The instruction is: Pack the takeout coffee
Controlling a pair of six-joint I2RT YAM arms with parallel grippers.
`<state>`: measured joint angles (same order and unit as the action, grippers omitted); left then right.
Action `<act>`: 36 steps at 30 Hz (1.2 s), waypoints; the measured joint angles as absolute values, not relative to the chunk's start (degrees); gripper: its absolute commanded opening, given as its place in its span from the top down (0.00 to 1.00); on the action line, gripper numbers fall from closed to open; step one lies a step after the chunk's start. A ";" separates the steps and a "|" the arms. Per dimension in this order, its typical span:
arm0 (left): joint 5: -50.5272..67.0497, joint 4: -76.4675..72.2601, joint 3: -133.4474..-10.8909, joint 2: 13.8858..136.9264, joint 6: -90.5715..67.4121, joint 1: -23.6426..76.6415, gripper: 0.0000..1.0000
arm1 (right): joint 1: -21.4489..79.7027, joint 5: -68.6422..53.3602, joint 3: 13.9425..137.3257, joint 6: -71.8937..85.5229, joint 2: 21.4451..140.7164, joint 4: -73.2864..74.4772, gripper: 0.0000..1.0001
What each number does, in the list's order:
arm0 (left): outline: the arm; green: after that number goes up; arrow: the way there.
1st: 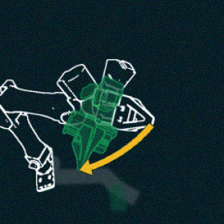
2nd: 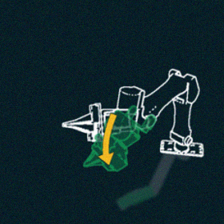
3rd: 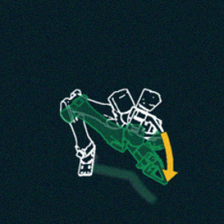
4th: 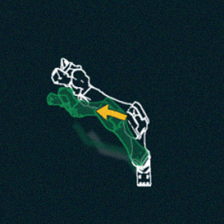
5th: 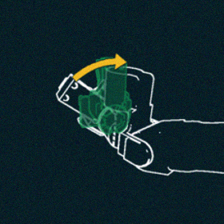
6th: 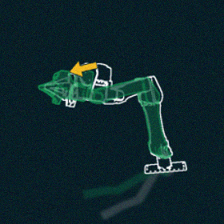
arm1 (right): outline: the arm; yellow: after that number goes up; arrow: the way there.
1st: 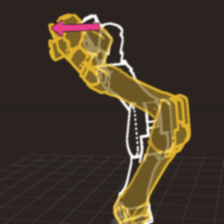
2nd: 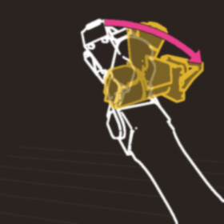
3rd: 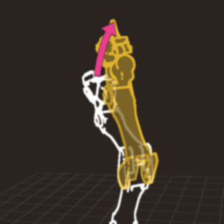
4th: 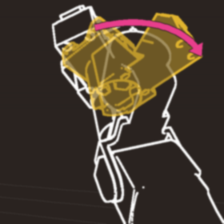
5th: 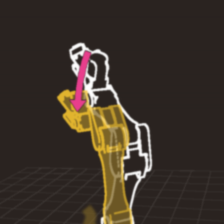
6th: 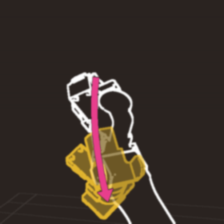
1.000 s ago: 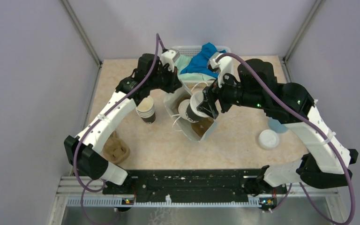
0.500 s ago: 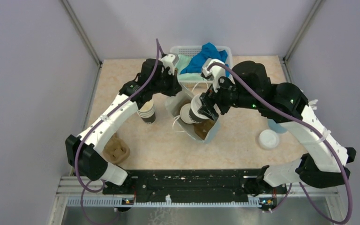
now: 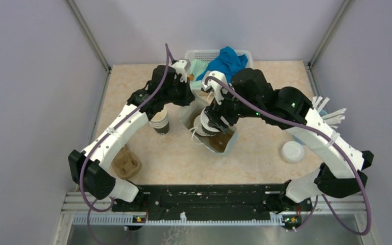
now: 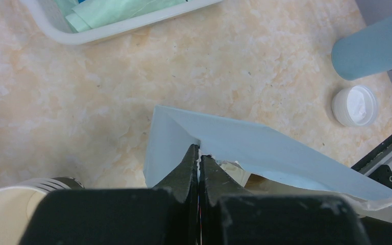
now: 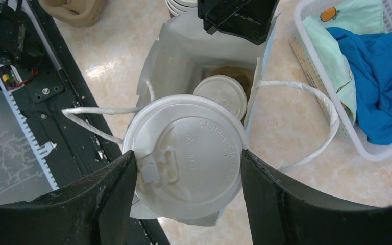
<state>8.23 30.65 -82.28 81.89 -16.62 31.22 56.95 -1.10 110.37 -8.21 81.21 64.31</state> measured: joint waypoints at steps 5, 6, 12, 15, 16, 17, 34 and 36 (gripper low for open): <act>7.62 31.64 -82.28 81.87 -16.93 31.22 1.00 | 57.74 1.65 108.97 -9.21 81.71 63.72 0.32; 7.60 31.64 -82.28 81.82 -17.08 31.22 1.00 | 57.80 2.15 108.22 -9.43 81.71 63.59 0.32; 7.40 31.75 -82.28 81.30 -18.17 31.22 1.00 | 58.65 4.23 102.52 -10.57 81.52 63.31 0.32; 7.31 31.73 -82.26 80.99 -18.35 31.22 1.00 | 58.78 4.86 98.89 -10.90 80.40 62.22 0.32; 7.18 31.70 -82.19 80.79 -18.35 31.22 1.00 | 58.78 5.08 97.47 -10.94 79.66 61.82 0.32; 7.14 31.42 -81.84 80.34 -18.35 31.22 1.00 | 58.78 5.39 96.47 -10.96 79.00 61.49 0.32; 7.88 12.27 -61.93 68.86 -20.23 31.22 1.00 | 58.78 8.14 76.20 -20.62 69.93 46.98 0.31; 7.88 9.32 -60.38 68.62 -20.05 31.22 1.00 | 58.78 9.21 75.13 -22.39 69.87 44.95 0.32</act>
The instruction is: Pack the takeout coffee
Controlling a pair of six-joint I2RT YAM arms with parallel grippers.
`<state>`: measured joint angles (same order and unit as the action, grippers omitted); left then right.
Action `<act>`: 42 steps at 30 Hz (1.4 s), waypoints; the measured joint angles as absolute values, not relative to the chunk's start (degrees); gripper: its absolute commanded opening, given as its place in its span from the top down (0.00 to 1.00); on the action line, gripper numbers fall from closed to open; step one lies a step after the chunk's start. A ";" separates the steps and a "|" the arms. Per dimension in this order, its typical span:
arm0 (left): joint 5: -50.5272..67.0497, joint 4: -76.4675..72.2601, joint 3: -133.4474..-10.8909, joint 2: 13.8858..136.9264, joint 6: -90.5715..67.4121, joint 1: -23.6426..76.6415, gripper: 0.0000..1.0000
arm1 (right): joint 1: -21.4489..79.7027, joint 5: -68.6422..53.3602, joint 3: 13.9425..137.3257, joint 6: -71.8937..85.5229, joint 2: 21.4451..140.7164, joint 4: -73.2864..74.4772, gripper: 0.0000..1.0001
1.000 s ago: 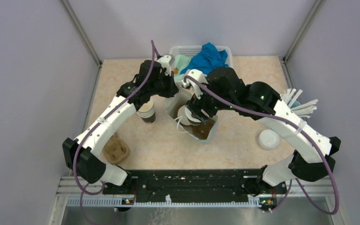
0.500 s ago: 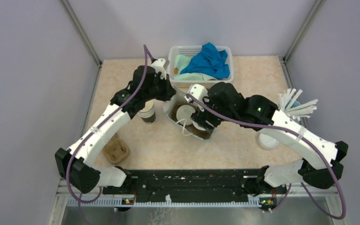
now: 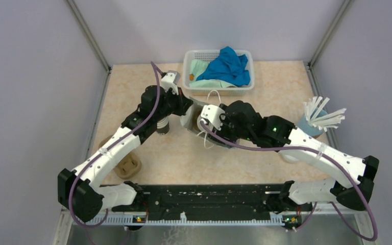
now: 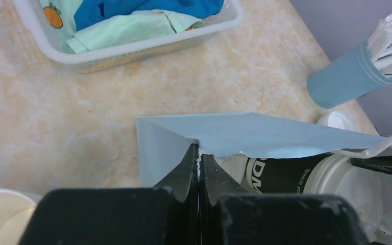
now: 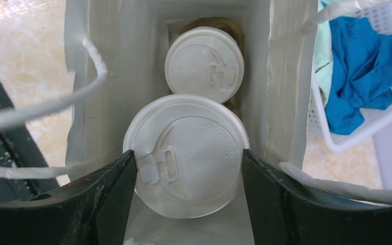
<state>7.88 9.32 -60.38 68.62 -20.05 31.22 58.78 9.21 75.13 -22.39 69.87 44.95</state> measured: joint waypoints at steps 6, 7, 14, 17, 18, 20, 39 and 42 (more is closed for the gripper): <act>7.73 0.45 -56.01 67.51 -18.28 31.22 1.00 | 58.78 12.56 70.22 -27.24 69.28 38.00 0.31; 7.60 -0.51 -55.53 67.33 -17.91 31.22 1.00 | 58.78 13.17 69.47 -28.01 69.12 37.06 0.31; 7.14 -7.31 -49.80 64.55 -14.44 31.22 1.00 | 58.78 16.78 63.09 -31.83 66.74 31.03 0.33; 7.38 -9.19 -46.68 62.83 -13.52 31.22 1.00 | 58.78 17.39 61.06 -32.16 65.89 29.08 0.33; 7.51 -9.76 -45.84 62.33 -13.34 31.22 1.00 | 58.76 17.56 60.60 -32.27 65.69 28.27 0.33; 7.81 -10.59 -44.14 61.21 -13.15 31.22 1.00 | 58.59 18.02 59.51 -32.60 65.32 26.24 0.33; 9.65 -13.34 -39.20 56.73 -13.17 31.75 1.00 | 54.33 17.89 56.47 -32.47 67.64 17.37 0.34; 10.15 -13.30 -39.09 56.31 -13.39 31.92 1.00 | 54.28 17.78 55.59 -31.68 67.61 17.54 0.34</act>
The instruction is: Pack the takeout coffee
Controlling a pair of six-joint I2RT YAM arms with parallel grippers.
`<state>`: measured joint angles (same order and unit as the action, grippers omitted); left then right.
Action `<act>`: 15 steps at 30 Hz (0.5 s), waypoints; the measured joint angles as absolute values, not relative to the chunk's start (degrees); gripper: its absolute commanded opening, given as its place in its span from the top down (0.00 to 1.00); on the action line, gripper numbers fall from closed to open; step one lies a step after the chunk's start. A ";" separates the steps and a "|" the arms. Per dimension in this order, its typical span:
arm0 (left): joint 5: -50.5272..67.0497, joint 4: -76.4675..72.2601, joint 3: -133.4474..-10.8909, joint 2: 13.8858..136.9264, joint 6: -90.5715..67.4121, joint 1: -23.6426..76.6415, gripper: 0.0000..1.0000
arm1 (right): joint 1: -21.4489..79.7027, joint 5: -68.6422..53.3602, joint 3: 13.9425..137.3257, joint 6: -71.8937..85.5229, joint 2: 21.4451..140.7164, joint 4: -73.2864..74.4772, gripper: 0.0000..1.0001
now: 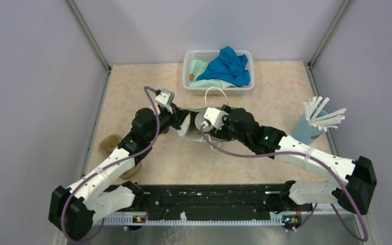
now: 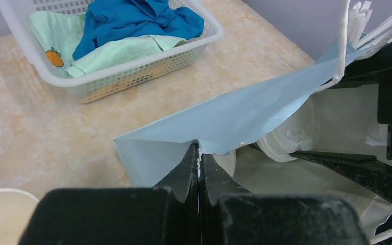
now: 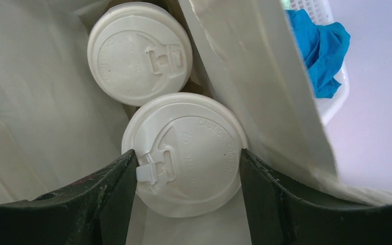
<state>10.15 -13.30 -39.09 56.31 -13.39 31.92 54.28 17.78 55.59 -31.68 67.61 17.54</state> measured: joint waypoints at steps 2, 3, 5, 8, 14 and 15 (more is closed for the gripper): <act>10.55 -13.34 -39.03 56.18 -13.47 32.03 1.00 | 54.28 17.67 55.02 -31.20 67.61 17.52 0.34; 10.81 -13.32 -38.98 56.16 -13.52 32.08 1.00 | 54.30 17.56 54.81 -30.87 67.61 17.54 0.34; 11.14 -13.34 -38.98 56.31 -13.45 32.21 1.00 | 54.30 17.26 54.76 -30.24 67.68 17.56 0.34; 11.33 -13.56 -39.07 57.52 -13.13 32.45 1.00 | 54.54 17.08 54.76 -29.50 68.05 17.26 0.34; 12.23 -15.86 -39.07 59.68 -12.21 32.77 1.00 | 54.85 16.45 54.76 -28.64 69.67 15.75 0.34; 12.58 -16.14 -39.07 59.79 -12.03 32.91 1.00 | 55.02 16.40 54.76 -28.47 69.84 15.66 0.34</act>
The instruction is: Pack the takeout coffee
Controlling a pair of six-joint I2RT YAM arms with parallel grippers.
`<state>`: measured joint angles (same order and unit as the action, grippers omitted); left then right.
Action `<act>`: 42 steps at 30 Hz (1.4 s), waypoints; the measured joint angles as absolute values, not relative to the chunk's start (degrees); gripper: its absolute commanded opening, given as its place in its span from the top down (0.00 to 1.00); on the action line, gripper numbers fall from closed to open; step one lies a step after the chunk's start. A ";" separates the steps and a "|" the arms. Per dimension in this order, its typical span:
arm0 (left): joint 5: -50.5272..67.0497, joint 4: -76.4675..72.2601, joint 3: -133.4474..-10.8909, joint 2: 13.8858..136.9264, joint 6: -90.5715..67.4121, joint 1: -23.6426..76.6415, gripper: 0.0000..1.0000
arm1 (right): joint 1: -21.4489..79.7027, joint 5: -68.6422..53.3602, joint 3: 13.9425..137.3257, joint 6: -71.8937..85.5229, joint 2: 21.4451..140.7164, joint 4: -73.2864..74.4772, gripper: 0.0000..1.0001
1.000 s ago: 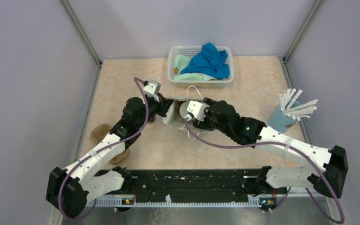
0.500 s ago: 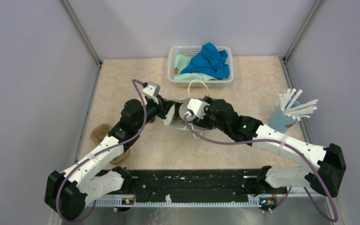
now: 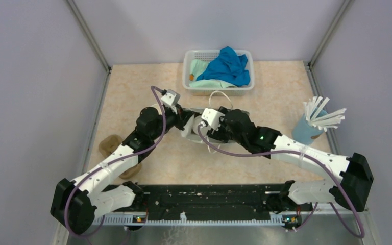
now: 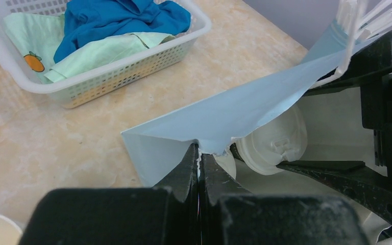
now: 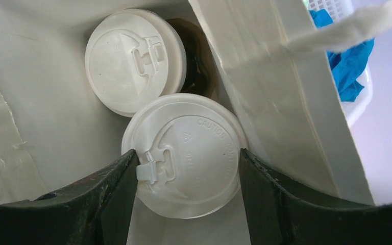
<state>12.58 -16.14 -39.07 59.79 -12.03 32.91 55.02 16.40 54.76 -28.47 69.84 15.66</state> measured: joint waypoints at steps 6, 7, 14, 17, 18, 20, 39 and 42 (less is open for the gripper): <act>13.02 -16.73 -38.89 59.68 -10.26 33.17 1.00 | 55.27 16.95 54.35 -29.10 69.58 14.85 0.33; 13.02 -16.71 -38.68 59.46 -9.87 33.17 1.00 | 55.20 17.04 53.89 -29.39 69.23 14.48 0.33; 13.06 -16.78 -36.16 56.80 -7.68 33.47 1.00 | 54.30 18.11 51.31 -29.78 66.81 13.23 0.33; 13.04 -16.71 -35.57 55.96 -7.11 33.50 1.00 | 54.19 18.63 50.48 -29.63 66.32 11.53 0.32; 13.06 -16.69 -35.40 55.72 -7.03 33.52 1.00 | 54.17 18.83 49.84 -29.50 65.98 11.11 0.32; 13.13 -16.45 -35.31 55.48 -6.90 33.54 1.00 | 54.17 19.18 49.12 -29.28 65.63 10.52 0.32; 12.56 -13.32 -35.55 54.70 -8.21 36.60 1.00 | 52.29 20.97 45.56 -25.30 65.76 4.56 0.33; 12.56 -12.12 -35.70 54.22 -8.64 36.67 1.00 | 52.25 21.58 43.99 -25.43 65.76 2.00 0.32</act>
<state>12.56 -12.12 -35.70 54.22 -8.64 36.67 52.25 21.58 43.99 -25.43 65.76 2.00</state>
